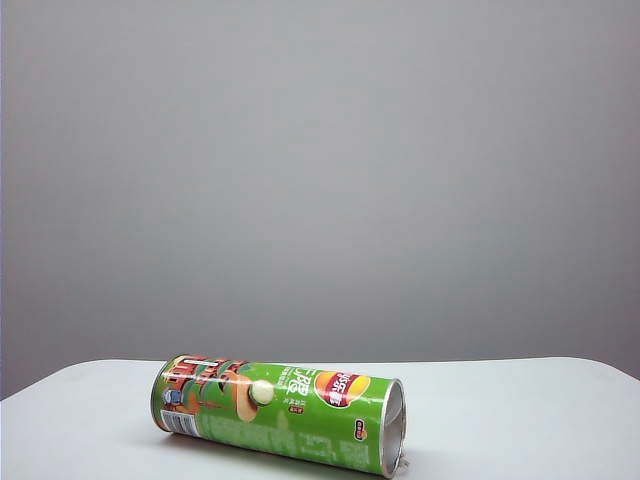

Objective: Pick up the green tub of chips from the desk, pull out the transparent container with the chips inside partially, and then place the chips back on the desk.

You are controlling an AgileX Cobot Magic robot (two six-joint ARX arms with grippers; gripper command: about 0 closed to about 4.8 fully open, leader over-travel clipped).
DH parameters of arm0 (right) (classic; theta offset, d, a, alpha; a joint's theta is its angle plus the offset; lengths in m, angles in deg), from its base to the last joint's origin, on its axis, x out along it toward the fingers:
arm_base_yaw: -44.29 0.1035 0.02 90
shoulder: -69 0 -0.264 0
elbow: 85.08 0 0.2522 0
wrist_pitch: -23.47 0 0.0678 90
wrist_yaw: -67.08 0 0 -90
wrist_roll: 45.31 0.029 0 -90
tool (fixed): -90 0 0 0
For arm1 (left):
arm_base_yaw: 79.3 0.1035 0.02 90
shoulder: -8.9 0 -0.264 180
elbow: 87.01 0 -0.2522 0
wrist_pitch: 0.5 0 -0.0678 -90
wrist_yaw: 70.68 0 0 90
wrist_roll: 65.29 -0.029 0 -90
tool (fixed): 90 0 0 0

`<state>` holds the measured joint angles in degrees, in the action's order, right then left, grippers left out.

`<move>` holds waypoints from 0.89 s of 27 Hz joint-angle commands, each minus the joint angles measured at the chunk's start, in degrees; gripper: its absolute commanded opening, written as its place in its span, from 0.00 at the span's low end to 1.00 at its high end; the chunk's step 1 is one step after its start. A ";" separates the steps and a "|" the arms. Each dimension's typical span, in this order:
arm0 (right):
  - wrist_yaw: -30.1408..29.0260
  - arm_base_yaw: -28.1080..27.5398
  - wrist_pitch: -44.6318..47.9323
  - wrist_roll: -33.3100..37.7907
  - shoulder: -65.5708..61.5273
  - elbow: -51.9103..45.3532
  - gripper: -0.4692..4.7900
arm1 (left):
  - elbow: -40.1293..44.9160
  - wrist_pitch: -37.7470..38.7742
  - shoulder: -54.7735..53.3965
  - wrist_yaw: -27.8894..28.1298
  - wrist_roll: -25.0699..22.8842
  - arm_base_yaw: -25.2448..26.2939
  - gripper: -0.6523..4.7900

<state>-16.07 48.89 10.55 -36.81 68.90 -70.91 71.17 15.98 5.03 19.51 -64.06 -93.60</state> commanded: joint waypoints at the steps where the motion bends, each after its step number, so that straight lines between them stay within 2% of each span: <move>1: 0.15 0.00 6.73 0.59 -0.02 -0.22 0.07 | -4.35 -0.04 -5.38 0.07 0.74 0.04 0.27; 2: 0.13 0.00 7.17 0.59 -0.02 -0.07 0.07 | -6.34 0.09 -8.04 -0.44 0.00 0.04 0.27; 6: 0.72 0.00 6.25 0.61 -0.11 1.81 0.07 | -15.50 0.33 -20.44 -3.41 -11.98 0.04 0.27; 8: 1.03 0.00 4.59 2.54 -0.13 3.39 0.07 | -19.67 1.46 -25.99 -6.47 -19.80 0.04 0.27; 10: 1.49 -0.04 2.23 3.91 -0.22 5.18 0.07 | -23.80 3.89 -31.15 -9.16 -27.43 0.04 0.27; 14: 1.44 -0.04 -2.47 3.87 -2.56 9.77 0.07 | -32.46 10.80 -41.92 -12.46 -38.23 0.02 0.27; 16: 0.76 0.00 -2.78 3.89 -5.92 12.07 0.07 | -36.83 13.60 -48.04 -13.40 -42.05 0.02 0.27; 21: 0.09 -0.02 -5.16 3.43 -14.40 18.49 0.07 | -43.25 19.67 -55.56 -18.27 -45.35 0.02 0.27; 24: -4.50 -0.02 -8.15 1.44 -20.83 23.89 0.07 | -46.53 21.99 -59.98 -20.04 -47.71 0.00 0.27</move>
<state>-17.14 48.85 4.02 -33.69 50.78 -49.47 25.60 36.57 -53.64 0.75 -109.61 -93.60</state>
